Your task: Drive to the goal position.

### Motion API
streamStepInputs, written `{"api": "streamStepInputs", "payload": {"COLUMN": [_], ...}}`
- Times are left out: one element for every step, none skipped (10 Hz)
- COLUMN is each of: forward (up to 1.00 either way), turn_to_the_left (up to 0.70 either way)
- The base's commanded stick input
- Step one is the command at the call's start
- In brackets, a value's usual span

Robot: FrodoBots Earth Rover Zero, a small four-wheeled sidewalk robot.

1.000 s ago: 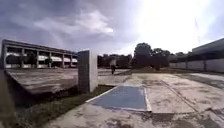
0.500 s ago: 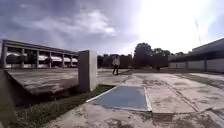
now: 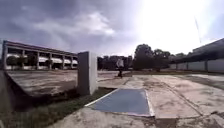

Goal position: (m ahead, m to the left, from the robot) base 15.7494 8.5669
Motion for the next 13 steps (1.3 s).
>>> {"api": "streamStepInputs", "payload": {"forward": [0.70,0.70,0.70,0.70,0.70,0.70,0.70,0.70,0.34,0.00,0.00,0.00,0.00], "turn_to_the_left": [0.00,0.00,0.00,0.00,0.00,0.00,0.00,0.00,-0.28,-0.70,-0.70,-0.70,0.00]}}
